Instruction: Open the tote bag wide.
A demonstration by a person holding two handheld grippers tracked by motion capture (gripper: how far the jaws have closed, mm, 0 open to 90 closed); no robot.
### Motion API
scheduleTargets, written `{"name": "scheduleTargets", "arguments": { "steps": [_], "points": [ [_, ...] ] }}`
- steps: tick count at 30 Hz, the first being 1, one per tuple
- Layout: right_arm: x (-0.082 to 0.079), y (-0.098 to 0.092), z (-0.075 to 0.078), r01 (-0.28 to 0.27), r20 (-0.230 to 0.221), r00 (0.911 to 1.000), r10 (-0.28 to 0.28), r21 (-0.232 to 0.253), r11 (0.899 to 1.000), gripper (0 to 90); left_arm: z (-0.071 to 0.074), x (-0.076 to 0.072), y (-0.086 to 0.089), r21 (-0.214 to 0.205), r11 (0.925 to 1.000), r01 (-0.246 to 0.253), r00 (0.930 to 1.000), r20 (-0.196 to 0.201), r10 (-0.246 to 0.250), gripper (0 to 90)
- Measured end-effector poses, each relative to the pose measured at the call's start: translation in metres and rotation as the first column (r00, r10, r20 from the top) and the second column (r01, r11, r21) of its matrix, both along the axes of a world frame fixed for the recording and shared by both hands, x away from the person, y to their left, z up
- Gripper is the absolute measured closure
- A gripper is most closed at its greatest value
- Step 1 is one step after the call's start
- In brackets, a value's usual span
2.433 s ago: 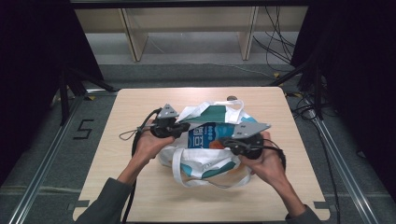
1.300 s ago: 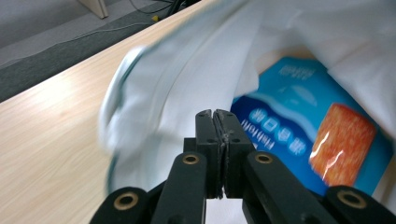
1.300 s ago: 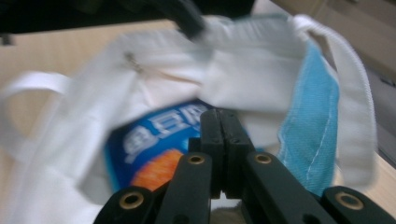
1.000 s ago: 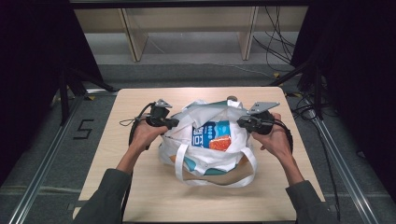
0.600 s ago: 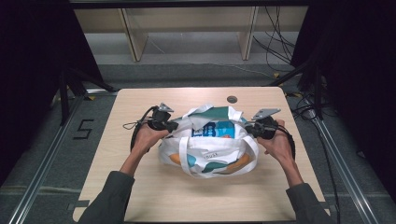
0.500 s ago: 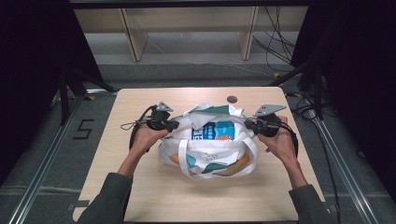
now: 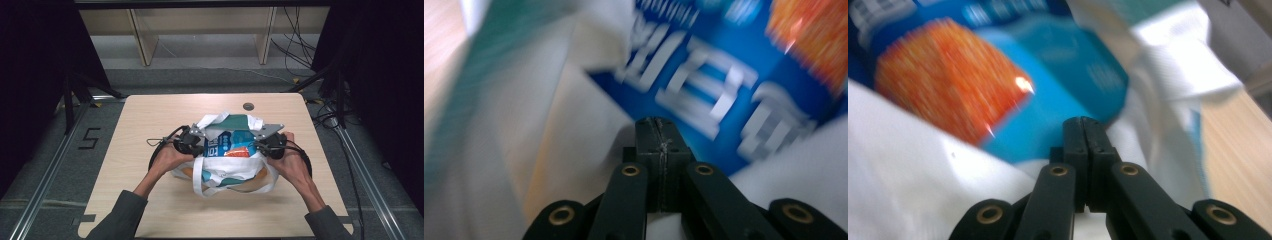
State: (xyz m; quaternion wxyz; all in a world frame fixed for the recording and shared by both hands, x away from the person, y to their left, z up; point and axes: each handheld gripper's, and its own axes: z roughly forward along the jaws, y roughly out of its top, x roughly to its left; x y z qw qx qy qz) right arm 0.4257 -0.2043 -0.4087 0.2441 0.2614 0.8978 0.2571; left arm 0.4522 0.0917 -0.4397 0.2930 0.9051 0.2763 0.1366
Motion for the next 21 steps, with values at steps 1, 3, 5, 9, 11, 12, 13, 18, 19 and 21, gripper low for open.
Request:
{"name": "scheduleTargets", "arguments": {
  "steps": [1, 3, 5, 9, 11, 12, 13, 18, 19, 21],
  "points": [
    [0.0, -0.006, -0.003, 0.003, -0.019, 0.9998, -0.003, -0.008, 1.0, 90.0, 0.0, -0.001, 0.004, 0.031, 0.9995, 0.003, 1.0, -0.003, -0.002, 89.2],
    [0.004, -0.019, -0.017, 0.054, -0.033, 0.9979, -0.056, -0.079, 0.995, 90.0, 0.0, 0.0, 0.013, 0.053, 0.9986, -0.004, 1.0, -0.005, 0.004, 89.4],
    [0.009, -0.032, -0.031, 0.052, -0.092, 0.9943, -0.053, -0.015, 0.999, 90.0, 0.0, 0.004, 0.014, 0.06, 0.9981, -0.016, 0.9997, -0.019, 0.018, 89.5],
    [0.011, -0.029, -0.025, 0.046, -0.064, 0.9968, -0.049, -0.048, 0.998, 90.0, 0.003, 0.004, 0.004, 0.118, 0.9927, -0.025, 0.999, 0.04, 0.02, 89.2],
    [0.007, -0.028, -0.014, 0.027, -0.071, 0.9971, -0.027, 0.008, 1.0, 90.0, 0.01, 0.002, 0.005, 0.043, 0.999, -0.009, 0.9999, 0.006, 0.009, 86.9],
    [0.005, -0.028, -0.007, 0.01, -0.05, 0.9987, -0.008, 0.039, 0.999, 90.0, 0.014, 0.002, 0.005, -0.014, 0.9999, 0.0, 1.0, 0.0, 0.0, 86.5],
    [-0.001, -0.024, -0.001, 0.003, -0.033, 0.9995, 0.0, 0.089, 0.996, 90.0, 0.019, 0.003, 0.004, -0.054, 0.9985, -0.003, 1.0, -0.003, 0.003, 86.4],
    [-0.02, 0.008, 0.023, -0.118, 0.029, 0.993, 0.114, 0.187, 0.975, 90.0, 0.041, 0.02, -0.015, -0.111, 0.9938, 0.001, 0.9998, 0.019, 0.001, 86.9],
    [-0.021, 0.016, 0.023, -0.148, 0.036, 0.9889, 0.144, 0.201, 0.968, 90.0, 0.042, 0.025, -0.02, -0.104, 0.9945, -0.012, 0.9997, 0.018, 0.013, 86.8],
    [-0.023, 0.031, 0.017, -0.175, 0.009, 0.9843, 0.176, 0.197, 0.965, 90.0, 0.041, 0.038, -0.026, -0.086, 0.9955, -0.039, 0.9992, 0.006, 0.039, 86.8]
  ]
}}
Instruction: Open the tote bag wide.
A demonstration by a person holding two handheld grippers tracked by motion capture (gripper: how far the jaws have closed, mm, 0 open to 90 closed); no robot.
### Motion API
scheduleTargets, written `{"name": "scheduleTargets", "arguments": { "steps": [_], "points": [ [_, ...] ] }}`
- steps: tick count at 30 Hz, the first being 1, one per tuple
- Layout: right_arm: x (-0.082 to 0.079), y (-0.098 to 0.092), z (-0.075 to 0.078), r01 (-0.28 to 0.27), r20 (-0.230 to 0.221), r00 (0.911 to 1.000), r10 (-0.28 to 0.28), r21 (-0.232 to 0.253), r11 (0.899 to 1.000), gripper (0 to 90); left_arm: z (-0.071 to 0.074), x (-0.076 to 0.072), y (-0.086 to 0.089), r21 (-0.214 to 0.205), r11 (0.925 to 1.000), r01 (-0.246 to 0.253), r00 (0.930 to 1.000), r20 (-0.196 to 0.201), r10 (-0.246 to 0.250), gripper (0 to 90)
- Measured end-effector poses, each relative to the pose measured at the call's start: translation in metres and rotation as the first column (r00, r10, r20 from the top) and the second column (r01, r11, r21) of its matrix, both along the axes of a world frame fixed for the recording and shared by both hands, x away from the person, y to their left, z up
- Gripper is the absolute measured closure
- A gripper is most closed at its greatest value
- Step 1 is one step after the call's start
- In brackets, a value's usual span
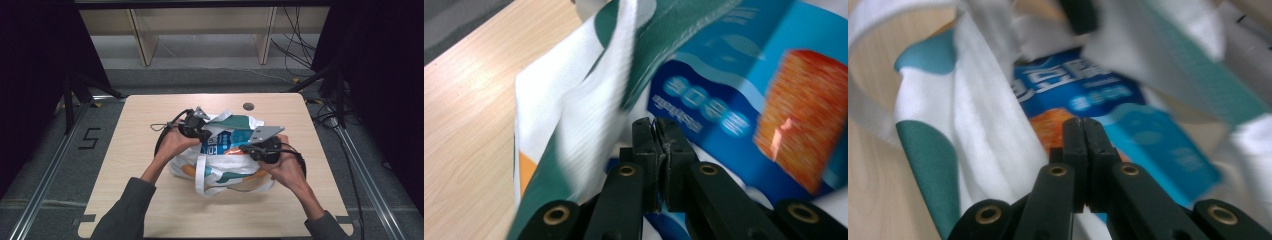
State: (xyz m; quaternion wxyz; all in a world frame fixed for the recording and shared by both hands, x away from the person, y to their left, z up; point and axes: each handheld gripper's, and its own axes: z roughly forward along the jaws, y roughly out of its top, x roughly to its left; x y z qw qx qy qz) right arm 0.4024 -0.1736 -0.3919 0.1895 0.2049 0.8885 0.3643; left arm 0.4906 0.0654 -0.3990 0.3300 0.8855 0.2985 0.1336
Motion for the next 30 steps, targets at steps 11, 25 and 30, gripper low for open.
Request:
{"name": "scheduleTargets", "arguments": {
  "steps": [11, 25, 30],
  "points": [
    [-0.018, 0.006, -0.052, -0.136, -0.238, 0.9652, 0.108, -0.103, 0.985, 90.0, -0.027, 0.057, 0.027, 0.14, 0.9676, -0.21, 0.9754, -0.037, 0.217, 89.4],
    [-0.012, -0.022, -0.018, -0.024, -0.051, 0.9983, 0.027, 0.057, 0.998, 88.2, -0.003, 0.026, 0.033, 0.025, 0.9937, -0.11, 0.994, 0.008, 0.109, 85.1],
    [0.025, -0.054, 0.003, 0.095, 0.075, 0.9913, -0.109, 0.17, 0.981, 90.0, 0.002, 0.004, 0.054, -0.066, 0.9928, -0.101, 0.9934, 0.048, 0.104, 84.6]
  ]
}}
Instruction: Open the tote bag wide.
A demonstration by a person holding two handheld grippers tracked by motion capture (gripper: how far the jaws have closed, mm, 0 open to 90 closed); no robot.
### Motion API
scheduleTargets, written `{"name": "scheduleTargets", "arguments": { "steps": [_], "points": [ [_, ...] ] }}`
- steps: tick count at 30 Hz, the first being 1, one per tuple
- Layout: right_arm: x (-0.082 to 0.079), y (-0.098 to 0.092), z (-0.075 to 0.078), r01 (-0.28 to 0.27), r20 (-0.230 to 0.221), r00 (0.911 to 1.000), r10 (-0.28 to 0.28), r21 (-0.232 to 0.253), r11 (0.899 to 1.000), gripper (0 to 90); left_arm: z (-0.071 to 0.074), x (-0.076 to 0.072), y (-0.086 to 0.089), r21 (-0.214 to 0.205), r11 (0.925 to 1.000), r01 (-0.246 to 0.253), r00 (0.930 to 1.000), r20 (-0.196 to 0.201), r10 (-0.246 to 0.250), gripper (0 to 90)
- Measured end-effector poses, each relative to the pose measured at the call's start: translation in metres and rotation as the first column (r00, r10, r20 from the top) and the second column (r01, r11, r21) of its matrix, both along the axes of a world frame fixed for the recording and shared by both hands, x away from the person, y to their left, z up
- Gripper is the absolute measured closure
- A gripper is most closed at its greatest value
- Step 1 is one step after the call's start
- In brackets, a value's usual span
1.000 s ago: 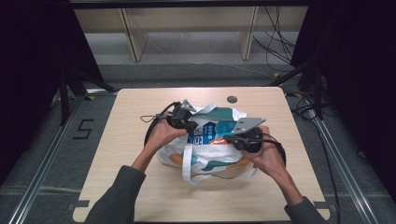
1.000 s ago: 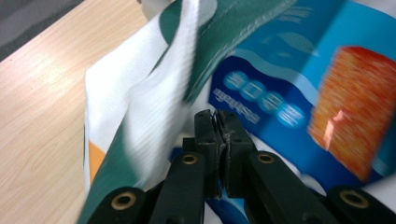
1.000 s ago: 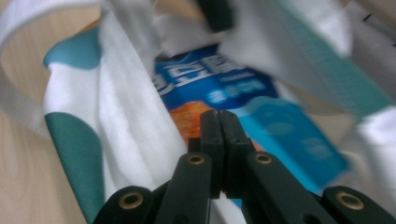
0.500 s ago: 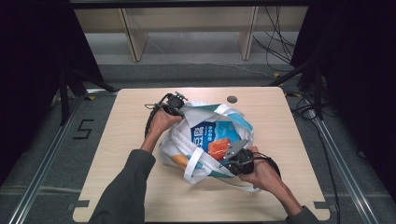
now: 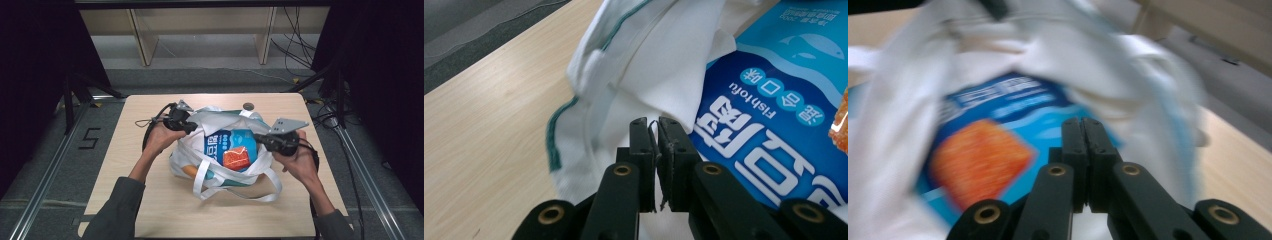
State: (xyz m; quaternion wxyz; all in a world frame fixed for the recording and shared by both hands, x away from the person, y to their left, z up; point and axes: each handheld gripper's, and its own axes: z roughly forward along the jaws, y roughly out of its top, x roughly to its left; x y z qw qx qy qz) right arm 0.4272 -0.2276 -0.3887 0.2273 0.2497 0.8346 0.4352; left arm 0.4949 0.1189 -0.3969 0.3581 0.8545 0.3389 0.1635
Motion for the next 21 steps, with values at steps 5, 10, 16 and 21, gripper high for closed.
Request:
{"name": "scheduleTargets", "arguments": {
  "steps": [5, 10, 16, 21],
  "points": [
    [0.036, -0.017, -0.013, 0.143, -0.008, 0.9896, -0.143, -0.013, 0.99, 90.0, -0.015, 0.005, 0.017, -0.005, 0.9991, -0.042, 0.9989, -0.021, 0.042, 86.4],
    [0.057, -0.021, -0.045, 0.173, -0.079, 0.9803, -0.181, -0.097, 0.98, 90.0, -0.037, 0.01, 0.018, 0.003, 0.9983, -0.058, 0.9973, -0.045, 0.058, 88.6],
    [0.06, -0.024, -0.067, 0.179, -0.179, 0.964, -0.196, -0.107, 0.978, 90.0, -0.04, 0.01, 0.021, -0.047, 0.9967, -0.067, 0.9965, -0.054, 0.064, 88.0],
    [0.046, -0.024, -0.034, 0.168, -0.096, 0.9798, -0.175, -0.076, 0.983, 90.0, -0.017, -0.009, 0.022, -0.095, 0.9952, -0.027, 0.9996, 0.008, 0.028, 86.4]
  ]
}}
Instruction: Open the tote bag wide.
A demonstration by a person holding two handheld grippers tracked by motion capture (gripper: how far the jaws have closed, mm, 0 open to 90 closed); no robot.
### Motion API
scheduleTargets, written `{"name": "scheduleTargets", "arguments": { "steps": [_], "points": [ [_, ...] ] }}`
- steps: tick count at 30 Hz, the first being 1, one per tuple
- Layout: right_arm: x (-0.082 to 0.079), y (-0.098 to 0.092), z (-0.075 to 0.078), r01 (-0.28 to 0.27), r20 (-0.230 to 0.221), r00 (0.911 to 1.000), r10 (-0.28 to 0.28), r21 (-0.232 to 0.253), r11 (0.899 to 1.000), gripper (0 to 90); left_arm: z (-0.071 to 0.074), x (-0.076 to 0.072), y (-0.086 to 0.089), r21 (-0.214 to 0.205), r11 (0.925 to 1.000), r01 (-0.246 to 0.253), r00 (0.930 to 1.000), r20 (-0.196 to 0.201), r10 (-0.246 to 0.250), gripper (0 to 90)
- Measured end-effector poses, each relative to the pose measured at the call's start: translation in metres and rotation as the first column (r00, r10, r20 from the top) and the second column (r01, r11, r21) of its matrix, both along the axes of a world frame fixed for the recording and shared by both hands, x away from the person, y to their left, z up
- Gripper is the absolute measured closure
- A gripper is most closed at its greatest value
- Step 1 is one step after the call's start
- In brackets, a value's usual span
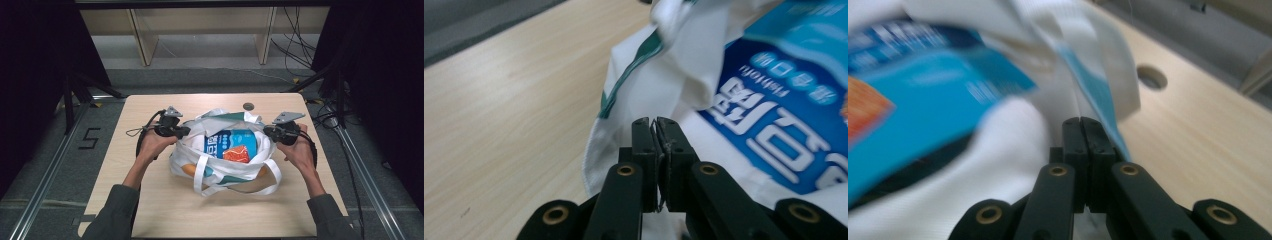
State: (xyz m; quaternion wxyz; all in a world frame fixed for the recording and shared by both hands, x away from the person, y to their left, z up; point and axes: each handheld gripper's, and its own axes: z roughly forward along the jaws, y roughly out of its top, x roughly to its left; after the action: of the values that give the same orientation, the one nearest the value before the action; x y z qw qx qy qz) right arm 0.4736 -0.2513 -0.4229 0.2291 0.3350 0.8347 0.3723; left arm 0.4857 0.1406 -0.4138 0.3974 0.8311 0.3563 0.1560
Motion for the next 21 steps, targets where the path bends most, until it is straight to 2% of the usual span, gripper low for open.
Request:
{"name": "scheduleTargets", "arguments": {
  "steps": [1, 2, 3, 4, 6, 8, 10, 14, 15, 16, 18, 19, 21],
  "points": [
    [-0.002, -0.001, 0.007, -0.024, 0.033, 0.9992, 0.024, 0.011, 1.0, 90.0, 0.004, -0.003, 0.001, -0.009, 0.9999, 0.01, 0.9999, 0.012, -0.01, 86.5],
    [-0.007, 0.0, 0.013, -0.035, 0.034, 0.9989, 0.033, 0.042, 0.998, 90.0, 0.006, -0.006, 0.001, -0.037, 0.9991, 0.018, 0.9997, 0.015, -0.017, 86.8],
    [-0.007, 0.0, 0.013, -0.035, 0.034, 0.9989, 0.033, 0.042, 0.998, 90.0, 0.006, -0.006, 0.001, -0.037, 0.9991, 0.018, 0.9997, 0.015, -0.017, 87.1],
    [-0.013, 0.002, 0.022, -0.057, 0.059, 0.9969, 0.052, 0.077, 0.995, 90.0, 0.009, -0.009, 0.001, -0.041, 0.9987, 0.03, 0.9993, 0.023, -0.029, 87.1],
    [-0.017, 0.004, 0.027, -0.065, 0.066, 0.9961, 0.06, 0.078, 0.995, 90.0, 0.01, -0.011, 0.002, -0.046, 0.9986, 0.024, 0.9994, 0.025, -0.023, 87.1],
    [-0.02, 0.007, 0.029, -0.076, 0.062, 0.9955, 0.072, 0.072, 0.994, 90.0, 0.009, -0.011, 0.005, -0.069, 0.9973, 0.023, 0.9996, 0.019, -0.021, 86.9],
    [-0.022, 0.01, 0.028, -0.072, 0.061, 0.9959, 0.067, 0.08, 0.994, 90.0, 0.009, -0.012, 0.006, -0.074, 0.9972, 0.013, 0.9998, 0.019, -0.011, 86.6],
    [-0.023, 0.014, 0.028, -0.103, 0.061, 0.9932, 0.099, 0.074, 0.992, 90.0, 0.005, -0.016, 0.011, -0.089, 0.996, 0.01, 0.9999, 0.014, -0.009, 85.7],
    [-0.024, 0.016, 0.028, -0.114, 0.061, 0.9921, 0.11, 0.074, 0.991, 90.0, 0.003, -0.017, 0.012, -0.097, 0.9951, 0.017, 0.9998, 0.008, -0.016, 85.5],
    [-0.025, 0.018, 0.027, -0.124, 0.055, 0.9913, 0.12, 0.075, 0.989, 90.0, 0.001, -0.019, 0.011, -0.123, 0.9924, 0.007, 1.0, -0.001, -0.007, 85.3],
    [-0.027, 0.022, 0.024, -0.149, 0.037, 0.9884, 0.147, 0.06, 0.987, 90.0, -0.002, -0.021, 0.013, -0.105, 0.9942, 0.023, 0.9996, -0.012, -0.025, 85.1],
    [-0.027, 0.025, 0.02, -0.154, 0.037, 0.9877, 0.152, 0.056, 0.986, 90.0, -0.004, -0.022, 0.012, -0.111, 0.9934, 0.027, 0.9994, -0.017, -0.029, 85.0],
    [-0.026, 0.027, 0.015, -0.139, 0.01, 0.9903, 0.139, 0.013, 0.99, 90.0, -0.008, -0.024, 0.013, -0.073, 0.9963, 0.046, 0.9983, -0.03, -0.049, 85.0]
  ]
}}
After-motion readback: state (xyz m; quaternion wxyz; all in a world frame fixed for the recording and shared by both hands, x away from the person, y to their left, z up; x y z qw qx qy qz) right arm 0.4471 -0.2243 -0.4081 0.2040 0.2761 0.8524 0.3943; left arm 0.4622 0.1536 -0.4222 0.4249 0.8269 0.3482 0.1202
